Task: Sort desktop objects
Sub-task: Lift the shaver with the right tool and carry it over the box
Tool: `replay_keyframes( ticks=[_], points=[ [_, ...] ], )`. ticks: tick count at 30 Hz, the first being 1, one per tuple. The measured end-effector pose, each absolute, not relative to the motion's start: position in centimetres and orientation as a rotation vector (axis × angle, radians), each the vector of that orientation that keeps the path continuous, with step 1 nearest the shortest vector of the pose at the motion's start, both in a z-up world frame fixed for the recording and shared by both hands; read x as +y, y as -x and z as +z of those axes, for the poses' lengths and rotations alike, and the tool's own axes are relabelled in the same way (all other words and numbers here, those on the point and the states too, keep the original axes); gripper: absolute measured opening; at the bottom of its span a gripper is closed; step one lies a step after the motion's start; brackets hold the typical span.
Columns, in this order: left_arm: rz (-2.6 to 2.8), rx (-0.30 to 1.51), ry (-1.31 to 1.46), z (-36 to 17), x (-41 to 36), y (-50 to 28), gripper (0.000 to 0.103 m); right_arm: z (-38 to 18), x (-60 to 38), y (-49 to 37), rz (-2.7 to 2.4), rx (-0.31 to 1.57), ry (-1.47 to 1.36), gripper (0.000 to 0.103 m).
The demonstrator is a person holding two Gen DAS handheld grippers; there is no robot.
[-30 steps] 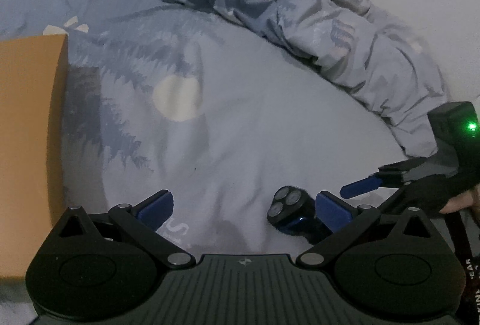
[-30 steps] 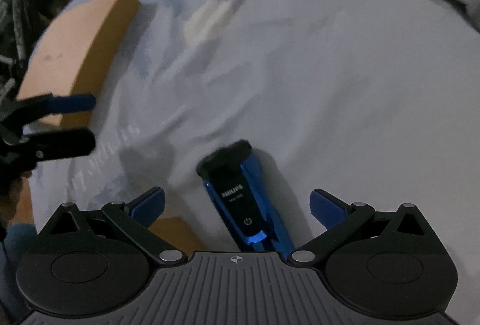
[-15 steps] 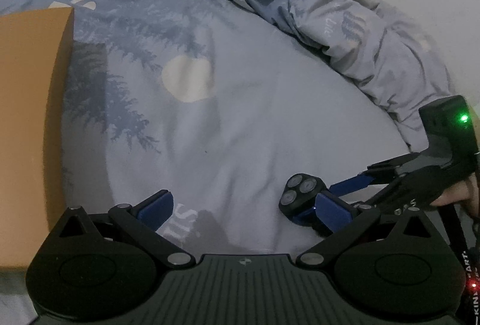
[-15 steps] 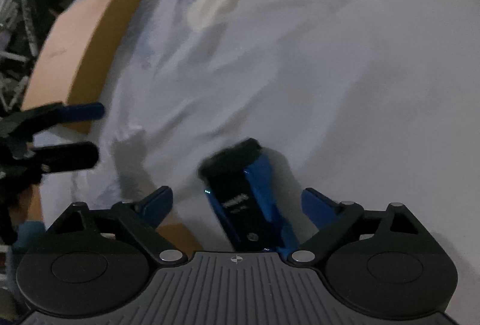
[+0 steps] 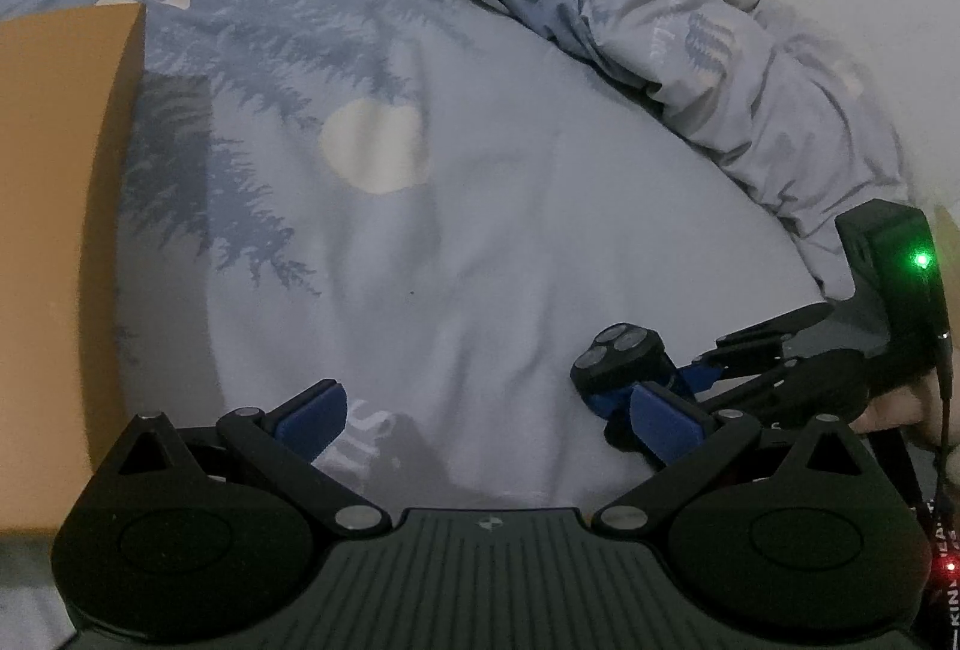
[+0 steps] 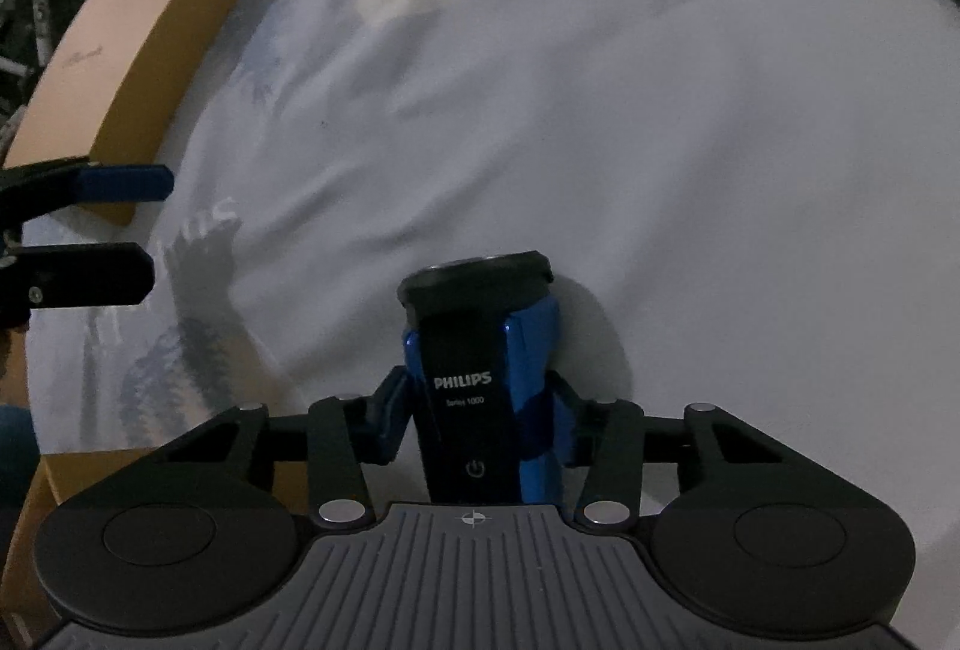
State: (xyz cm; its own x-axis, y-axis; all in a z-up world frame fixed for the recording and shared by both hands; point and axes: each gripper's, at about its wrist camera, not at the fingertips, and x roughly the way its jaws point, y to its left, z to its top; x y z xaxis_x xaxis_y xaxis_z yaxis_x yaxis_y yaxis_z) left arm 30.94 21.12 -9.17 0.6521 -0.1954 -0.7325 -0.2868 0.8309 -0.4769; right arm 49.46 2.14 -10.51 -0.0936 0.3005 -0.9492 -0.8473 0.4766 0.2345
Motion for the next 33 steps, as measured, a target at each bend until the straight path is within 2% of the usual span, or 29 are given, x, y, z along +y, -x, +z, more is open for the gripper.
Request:
replay_keyframes(
  ticks=[11,19,33],
  points=[
    [0.057,0.844,0.568,-6.7,20.3,-29.9,0.103,-7.4,0.7,-48.6,0.942,1.184,0.528,0.047],
    [0.044,0.787,0.529,-2.6,18.9,-28.4,0.103,-2.3,-2.4,-46.9,0.857,1.016,0.386,0.047],
    [0.005,0.685,0.438,4.9,15.1,-24.5,0.103,7.3,-8.2,-41.2,0.813,0.86,0.239,0.047]
  ],
)
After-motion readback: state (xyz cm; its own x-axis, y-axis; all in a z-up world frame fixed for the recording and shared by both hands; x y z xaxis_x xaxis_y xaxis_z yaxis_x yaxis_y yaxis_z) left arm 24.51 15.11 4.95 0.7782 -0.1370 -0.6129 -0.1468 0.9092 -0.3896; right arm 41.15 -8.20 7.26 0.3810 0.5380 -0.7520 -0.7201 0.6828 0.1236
